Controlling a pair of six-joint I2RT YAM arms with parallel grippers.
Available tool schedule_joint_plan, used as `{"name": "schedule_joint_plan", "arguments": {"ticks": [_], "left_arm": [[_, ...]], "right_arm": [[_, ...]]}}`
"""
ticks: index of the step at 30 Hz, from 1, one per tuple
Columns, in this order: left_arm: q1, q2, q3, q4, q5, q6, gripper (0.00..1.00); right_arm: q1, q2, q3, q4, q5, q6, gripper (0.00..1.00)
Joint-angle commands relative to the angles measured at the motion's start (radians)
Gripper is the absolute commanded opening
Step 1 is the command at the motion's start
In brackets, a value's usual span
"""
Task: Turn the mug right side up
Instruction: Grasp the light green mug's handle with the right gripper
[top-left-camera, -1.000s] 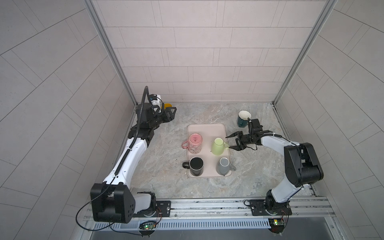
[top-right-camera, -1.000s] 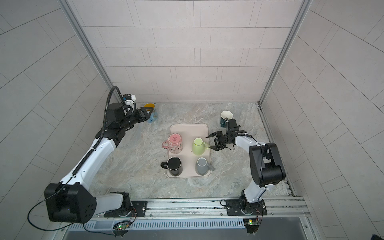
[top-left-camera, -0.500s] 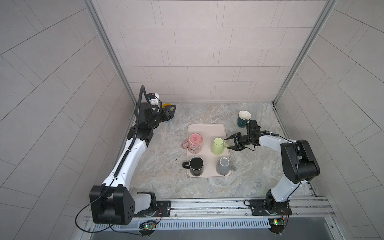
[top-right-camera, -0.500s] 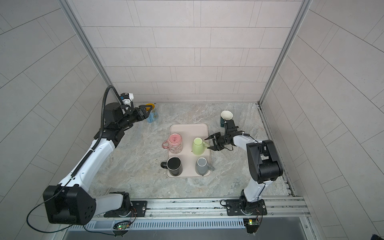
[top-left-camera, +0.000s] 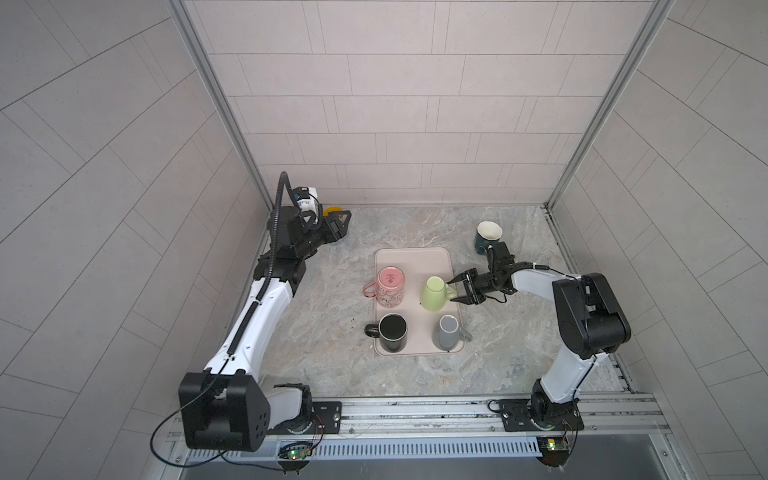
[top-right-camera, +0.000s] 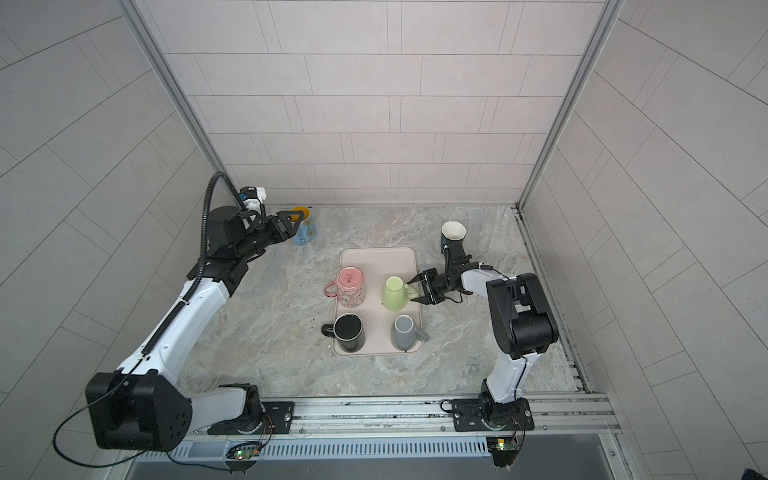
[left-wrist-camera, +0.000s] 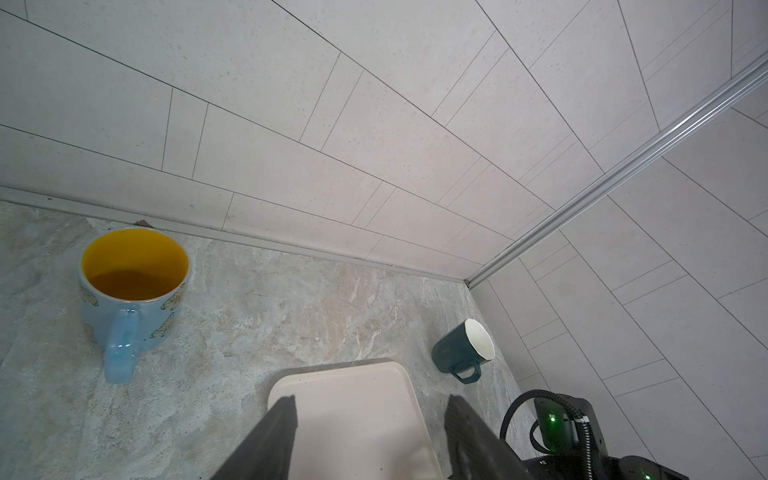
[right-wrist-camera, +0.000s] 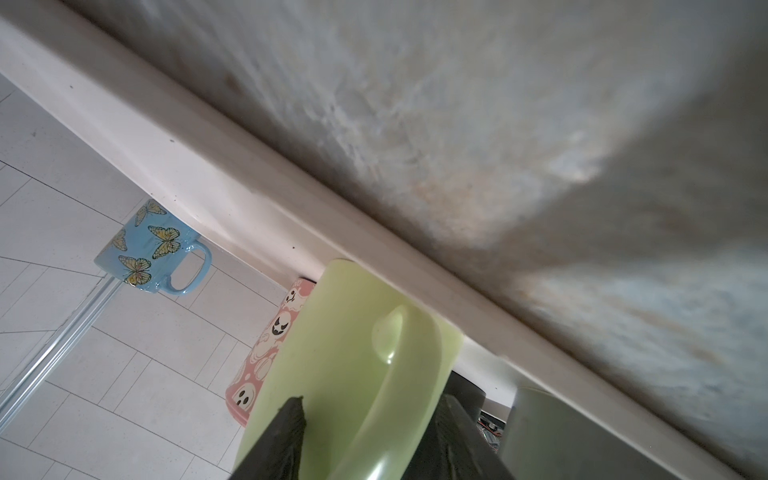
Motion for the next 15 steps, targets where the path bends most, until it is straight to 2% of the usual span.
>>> {"name": "schedule_joint_plan", "arguments": {"ticks": [1,8,15], "left_arm": [[0.006,-0.018,-0.009,0.024,0.010,-0.002,0.63],[0.009,-0.019,-0.012,0.022,0.011,-0.001,0.63],[0.011,-0.016,-0.014,0.022,0.012,-0.001,0.63]], "right_arm": [[0.006,0.011,0.015,-0.019,-0.004,0.014,0.46],[0.008,0.021,0.020,-0.011,-0.002,0.015,0.34],[0.008,0.033,0.020,0.001,0.004,0.016,0.30]]}}
